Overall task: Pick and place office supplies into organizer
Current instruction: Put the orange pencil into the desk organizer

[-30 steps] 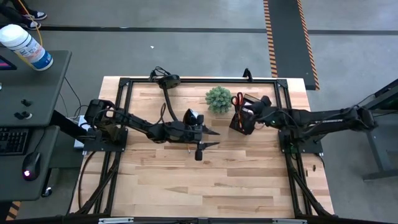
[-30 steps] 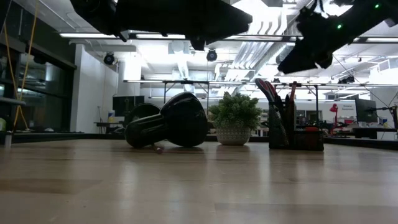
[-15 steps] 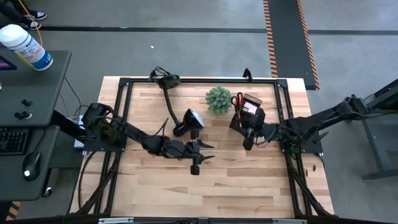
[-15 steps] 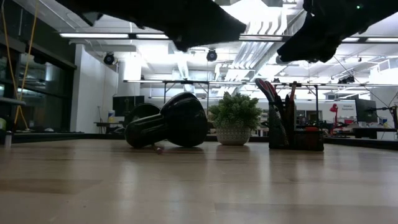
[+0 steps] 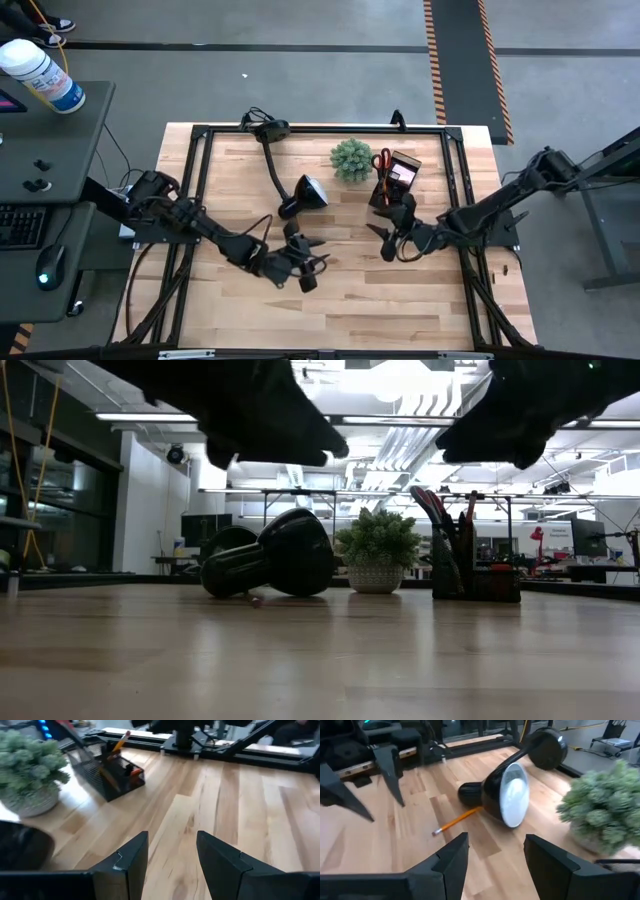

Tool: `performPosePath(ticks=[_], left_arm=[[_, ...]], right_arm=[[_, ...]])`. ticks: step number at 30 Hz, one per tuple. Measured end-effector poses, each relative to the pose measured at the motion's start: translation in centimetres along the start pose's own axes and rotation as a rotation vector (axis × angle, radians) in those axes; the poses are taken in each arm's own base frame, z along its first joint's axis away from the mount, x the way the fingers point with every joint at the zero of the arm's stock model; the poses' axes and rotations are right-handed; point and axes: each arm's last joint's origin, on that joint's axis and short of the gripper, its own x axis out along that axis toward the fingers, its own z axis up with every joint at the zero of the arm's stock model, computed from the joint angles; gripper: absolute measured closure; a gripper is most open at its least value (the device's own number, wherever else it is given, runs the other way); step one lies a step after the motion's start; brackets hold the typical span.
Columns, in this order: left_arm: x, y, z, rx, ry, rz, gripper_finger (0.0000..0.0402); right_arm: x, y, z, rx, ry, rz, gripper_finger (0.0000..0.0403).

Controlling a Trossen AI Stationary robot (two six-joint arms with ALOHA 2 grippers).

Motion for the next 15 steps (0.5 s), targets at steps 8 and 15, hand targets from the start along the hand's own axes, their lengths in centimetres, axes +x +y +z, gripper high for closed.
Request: performPosePath(ticks=[8, 15], left_arm=[[-1.8, -0.8, -1.8, -0.007, 0.052, 0.089, 0.0245], [-2.8, -0.7, -3.2, -0.096, 0.098, 0.155, 0.0245]], right_arm=[[1.7, 2.9, -3.3, 0.040, -0.047, -0.044, 0.0220], [3.8, 5.3, -5.1, 0.086, -0.079, -0.065, 0.0234]])
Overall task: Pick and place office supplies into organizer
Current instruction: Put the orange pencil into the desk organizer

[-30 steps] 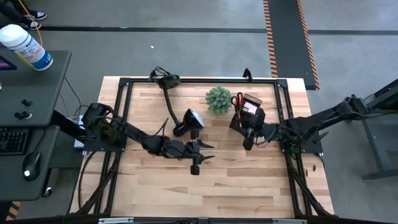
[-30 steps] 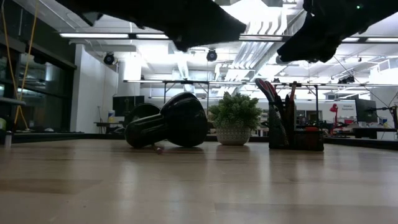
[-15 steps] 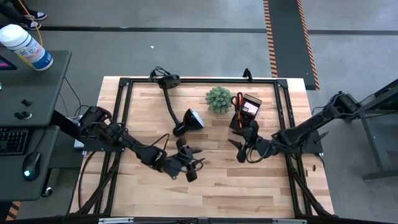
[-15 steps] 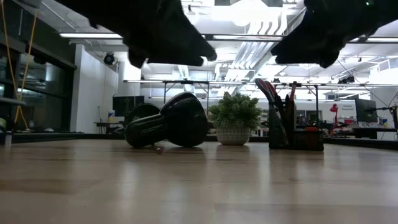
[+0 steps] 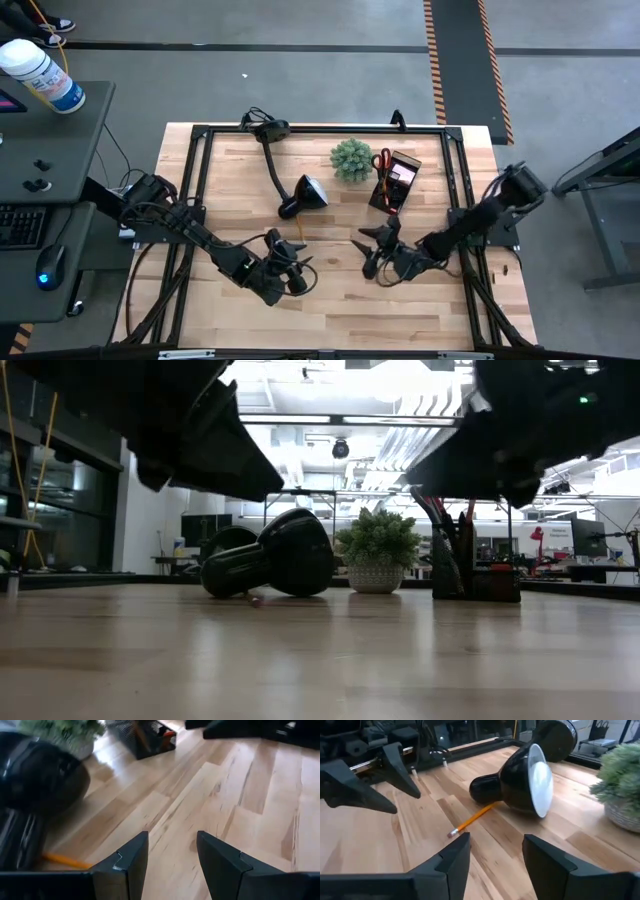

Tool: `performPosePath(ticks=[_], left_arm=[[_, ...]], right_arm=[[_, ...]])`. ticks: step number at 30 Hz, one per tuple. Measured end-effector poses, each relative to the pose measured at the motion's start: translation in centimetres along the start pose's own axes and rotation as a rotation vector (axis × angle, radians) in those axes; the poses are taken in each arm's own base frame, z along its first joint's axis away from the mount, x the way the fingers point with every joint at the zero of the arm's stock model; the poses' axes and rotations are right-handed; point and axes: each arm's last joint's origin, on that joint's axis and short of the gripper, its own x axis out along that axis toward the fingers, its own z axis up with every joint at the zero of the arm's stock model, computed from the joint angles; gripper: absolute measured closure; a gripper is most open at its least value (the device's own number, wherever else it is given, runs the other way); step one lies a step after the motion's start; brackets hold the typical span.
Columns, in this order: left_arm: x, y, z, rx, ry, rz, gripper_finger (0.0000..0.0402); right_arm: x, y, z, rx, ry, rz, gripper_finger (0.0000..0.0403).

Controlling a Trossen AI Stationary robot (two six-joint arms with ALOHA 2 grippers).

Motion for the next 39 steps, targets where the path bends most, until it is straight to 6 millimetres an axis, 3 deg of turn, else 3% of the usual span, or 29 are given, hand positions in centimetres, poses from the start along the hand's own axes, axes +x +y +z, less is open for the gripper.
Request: performPosePath(ticks=[8, 15, 20, 32, 39], left_arm=[[0.0, 0.1, -0.5, -0.223, 0.025, 0.008, 0.0245], [0.9, 0.5, -2.8, -0.338, 0.096, 0.079, 0.0249], [1.6, 0.6, -4.3, -0.414, 0.116, 0.119, 0.0274], [1.7, 0.5, -4.6, -0.353, 0.164, 0.100, 0.0336], [1.3, 1.4, -5.0, -0.239, 0.215, 0.156, 0.0354]], right_arm=[[2.1, 3.6, 0.3, -0.129, 0.023, -0.018, 0.0270], [2.6, 4.2, 0.8, -0.143, 0.067, -0.044, 0.0271], [2.5, 4.2, 0.8, -0.148, 0.068, -0.049, 0.0271], [2.6, 4.2, 0.6, -0.097, 0.090, -0.026, 0.0272], [3.5, 4.9, -0.8, -0.053, 0.067, -0.004, 0.0272]])
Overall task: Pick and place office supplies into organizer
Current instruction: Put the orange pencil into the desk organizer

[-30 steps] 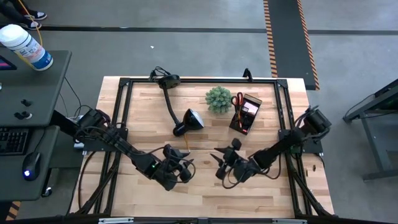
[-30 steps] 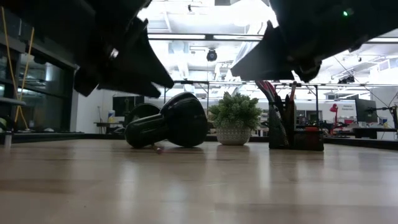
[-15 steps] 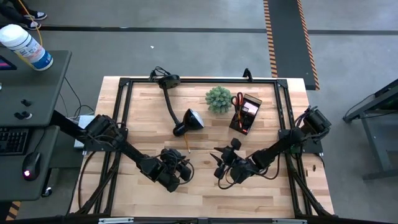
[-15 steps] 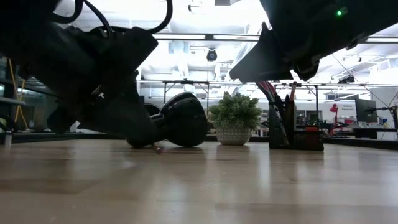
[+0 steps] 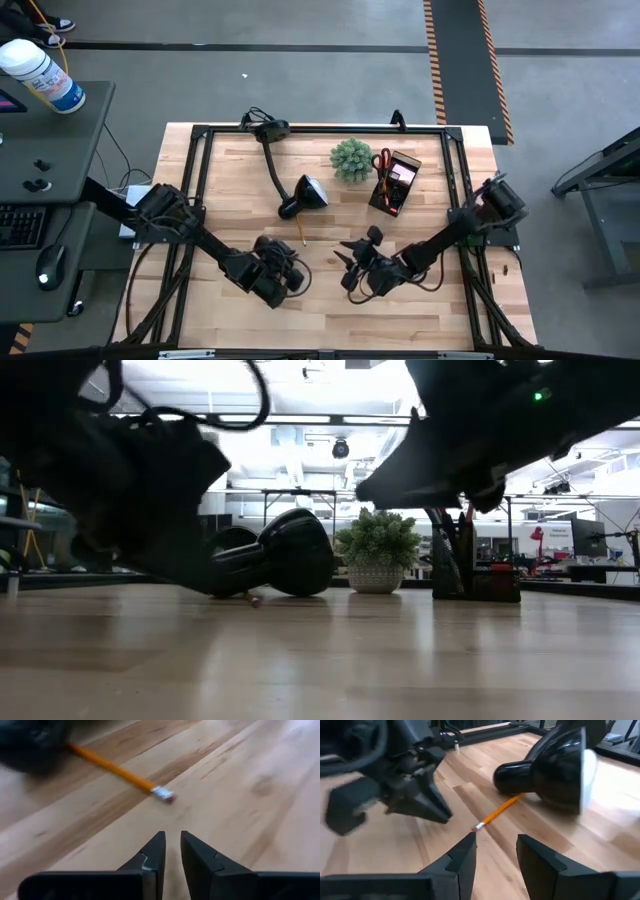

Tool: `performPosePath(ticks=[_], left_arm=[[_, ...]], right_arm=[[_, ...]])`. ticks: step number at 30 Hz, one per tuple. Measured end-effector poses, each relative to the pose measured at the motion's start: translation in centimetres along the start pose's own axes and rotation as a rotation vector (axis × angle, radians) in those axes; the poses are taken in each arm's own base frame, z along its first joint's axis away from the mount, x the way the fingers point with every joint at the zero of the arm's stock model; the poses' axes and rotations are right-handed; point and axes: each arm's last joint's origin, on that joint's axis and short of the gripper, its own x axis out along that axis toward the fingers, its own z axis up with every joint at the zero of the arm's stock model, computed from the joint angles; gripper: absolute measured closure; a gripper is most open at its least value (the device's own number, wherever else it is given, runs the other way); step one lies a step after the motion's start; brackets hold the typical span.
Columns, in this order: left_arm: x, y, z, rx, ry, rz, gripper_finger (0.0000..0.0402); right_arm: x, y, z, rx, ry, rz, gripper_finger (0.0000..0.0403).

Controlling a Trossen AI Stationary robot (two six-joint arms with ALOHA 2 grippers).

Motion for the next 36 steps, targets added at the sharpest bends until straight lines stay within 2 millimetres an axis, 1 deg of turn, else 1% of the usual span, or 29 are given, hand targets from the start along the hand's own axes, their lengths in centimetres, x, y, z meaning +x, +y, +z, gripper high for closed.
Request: performPosePath(ticks=[4, 7, 11, 15, 18, 21, 25, 29, 36], left_arm=[[-0.9, 0.8, -0.2, 0.015, 0.017, 0.054, 0.0363], [-2.0, 1.4, -0.5, 0.022, 0.013, 0.084, 0.0370], [-3.3, 2.0, -1.0, 0.036, -0.003, 0.109, 0.0379], [-4.3, 2.7, -1.4, 0.041, -0.012, 0.140, 0.0387], [-4.8, 3.1, -1.5, 0.053, -0.021, 0.157, 0.0393], [-4.8, 3.1, -1.5, 0.043, -0.034, 0.154, 0.0399], [-4.8, 3.1, -1.5, 0.047, -0.035, 0.158, 0.0401], [-4.8, 3.1, -1.5, 0.048, -0.033, 0.159, 0.0397], [-4.8, 3.1, -1.5, 0.043, -0.030, 0.157, 0.0394]], right_arm=[[1.5, 1.8, -0.4, 0.002, -0.013, -0.013, 0.0272], [3.1, 3.4, -0.3, -0.014, -0.010, -0.037, 0.0273], [5.5, 4.6, -0.1, -0.018, 0.033, -0.103, 0.0273], [7.4, 4.5, 1.0, 0.041, 0.113, -0.151, 0.0273], [8.7, 4.1, 2.2, 0.097, 0.169, -0.136, 0.0273], [9.7, 3.7, 3.3, 0.121, 0.186, -0.144, 0.0273], [10.7, 2.9, 4.0, 0.171, 0.214, -0.153, 0.0273], [11.5, 2.2, 3.6, 0.224, 0.240, -0.165, 0.0273], [12.4, 2.3, 1.1, 0.277, 0.315, -0.139, 0.0273]])
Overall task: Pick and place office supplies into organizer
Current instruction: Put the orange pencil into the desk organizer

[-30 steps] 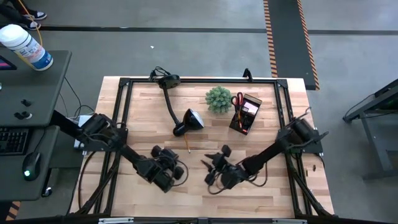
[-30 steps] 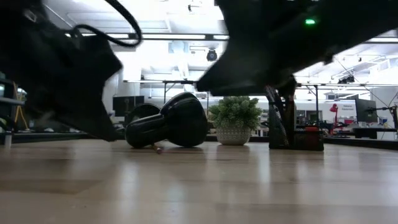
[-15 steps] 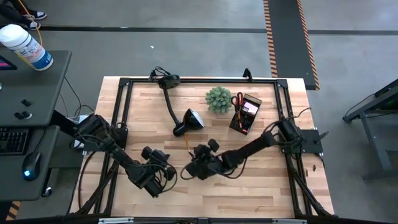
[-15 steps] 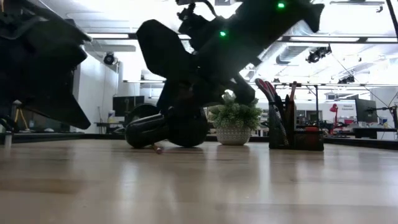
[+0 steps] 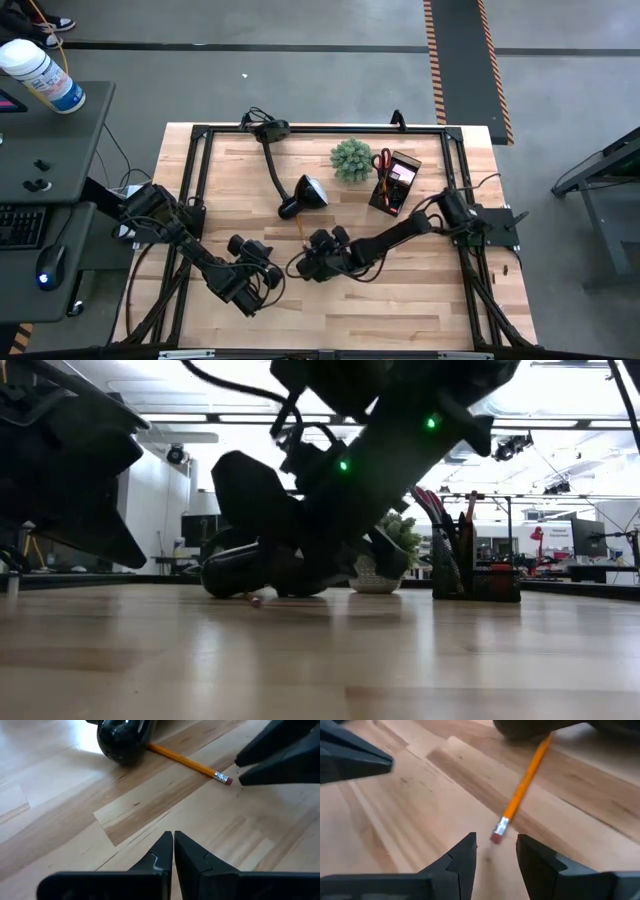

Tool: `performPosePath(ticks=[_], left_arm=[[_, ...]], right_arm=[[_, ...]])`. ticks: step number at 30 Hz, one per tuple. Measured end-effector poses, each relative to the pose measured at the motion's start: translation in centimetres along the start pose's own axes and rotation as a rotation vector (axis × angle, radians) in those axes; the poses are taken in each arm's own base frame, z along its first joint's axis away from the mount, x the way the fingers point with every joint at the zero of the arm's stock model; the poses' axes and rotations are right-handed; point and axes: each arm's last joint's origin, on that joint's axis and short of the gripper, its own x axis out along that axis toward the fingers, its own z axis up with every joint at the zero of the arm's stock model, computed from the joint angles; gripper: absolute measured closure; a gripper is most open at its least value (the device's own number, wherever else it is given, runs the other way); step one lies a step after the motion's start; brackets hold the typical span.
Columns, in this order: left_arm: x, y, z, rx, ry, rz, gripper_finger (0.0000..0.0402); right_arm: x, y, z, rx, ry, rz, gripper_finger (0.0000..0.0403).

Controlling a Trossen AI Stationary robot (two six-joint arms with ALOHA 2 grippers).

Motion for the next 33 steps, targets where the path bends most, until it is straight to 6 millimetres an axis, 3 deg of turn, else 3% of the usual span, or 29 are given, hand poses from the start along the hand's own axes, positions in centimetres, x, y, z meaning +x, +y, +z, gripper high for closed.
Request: performPosePath(ticks=[23, 28, 33], left_arm=[[0.0, 0.0, 0.0, 0.001, 0.000, 0.002, 0.0394], [0.0, 0.0, 0.0, 0.002, 0.000, 0.002, 0.0394], [0.0, 0.0, 0.0, 0.003, -0.001, 0.002, 0.0394]], right_arm=[[2.3, -0.8, 0.5, 0.030, 0.006, 0.030, 0.0247], [3.1, -1.1, 0.1, 0.025, 0.016, 0.026, 0.0258], [3.4, -1.5, -0.4, -0.009, 0.040, 0.000, 0.0297]])
